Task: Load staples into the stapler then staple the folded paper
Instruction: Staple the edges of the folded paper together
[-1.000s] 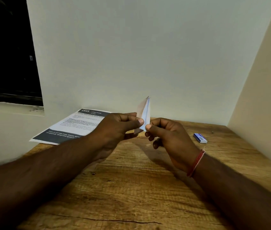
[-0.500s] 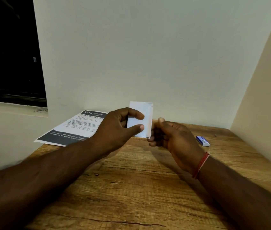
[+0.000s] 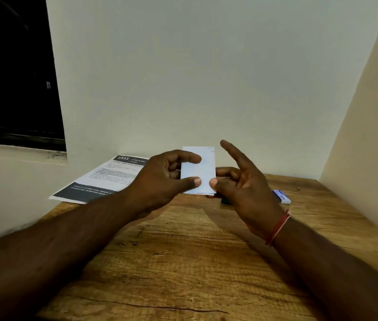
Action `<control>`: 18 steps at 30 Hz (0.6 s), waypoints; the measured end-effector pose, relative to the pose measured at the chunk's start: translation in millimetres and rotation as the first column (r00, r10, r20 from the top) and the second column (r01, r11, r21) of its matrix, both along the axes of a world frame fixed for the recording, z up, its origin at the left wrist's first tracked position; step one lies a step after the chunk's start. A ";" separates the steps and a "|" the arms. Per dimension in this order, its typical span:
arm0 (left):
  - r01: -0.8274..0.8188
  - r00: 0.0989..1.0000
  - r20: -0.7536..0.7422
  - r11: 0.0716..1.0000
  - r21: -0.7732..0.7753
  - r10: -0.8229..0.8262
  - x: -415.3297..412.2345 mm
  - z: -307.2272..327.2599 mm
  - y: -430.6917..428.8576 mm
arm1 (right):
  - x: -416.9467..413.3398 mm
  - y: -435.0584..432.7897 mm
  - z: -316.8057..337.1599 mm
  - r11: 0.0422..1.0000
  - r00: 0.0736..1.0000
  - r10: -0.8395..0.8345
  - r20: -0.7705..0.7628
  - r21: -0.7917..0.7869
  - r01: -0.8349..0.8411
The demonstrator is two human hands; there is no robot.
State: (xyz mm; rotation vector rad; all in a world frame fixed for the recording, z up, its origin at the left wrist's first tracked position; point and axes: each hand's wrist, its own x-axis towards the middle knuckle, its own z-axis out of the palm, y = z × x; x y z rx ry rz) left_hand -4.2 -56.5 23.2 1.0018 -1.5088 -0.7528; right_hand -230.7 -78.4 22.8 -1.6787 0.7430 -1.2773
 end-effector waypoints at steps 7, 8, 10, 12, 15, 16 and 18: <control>0.054 0.998 0.040 0.998 0.037 -0.055 10.9 0.4 -4.1 | 0.9 -3.0 -8.1 0.995 0.998 0.051 0.046 0.079 -0.055; 0.049 0.998 0.039 0.998 0.039 -0.050 12.6 0.2 -5.8 | 1.4 -3.6 -8.2 0.994 0.996 0.056 0.067 0.094 -0.062; 0.041 0.998 0.042 0.998 0.043 -0.042 17.0 -0.9 -8.8 | 1.6 -5.0 -7.2 0.991 0.995 0.051 0.090 0.122 -0.062; 0.001 0.999 0.037 0.999 0.040 -0.003 22.7 -0.7 -13.1 | -1.1 -9.2 -8.0 0.996 1.000 -0.007 0.013 0.087 0.006; -0.252 0.955 0.149 0.966 -0.062 0.258 42.0 4.5 -24.5 | -14.6 -25.0 -9.7 0.948 0.917 -0.306 -0.257 -0.174 0.268; -0.355 0.907 0.203 0.929 -0.106 0.370 52.6 6.1 -30.5 | -20.4 -31.5 -9.9 0.914 0.868 -0.397 -0.299 -0.215 0.344; -0.476 0.820 0.285 0.867 -0.146 0.497 77.2 3.8 -42.4 | -33.5 -41.7 -11.7 0.871 0.781 -0.491 -0.386 -0.215 0.442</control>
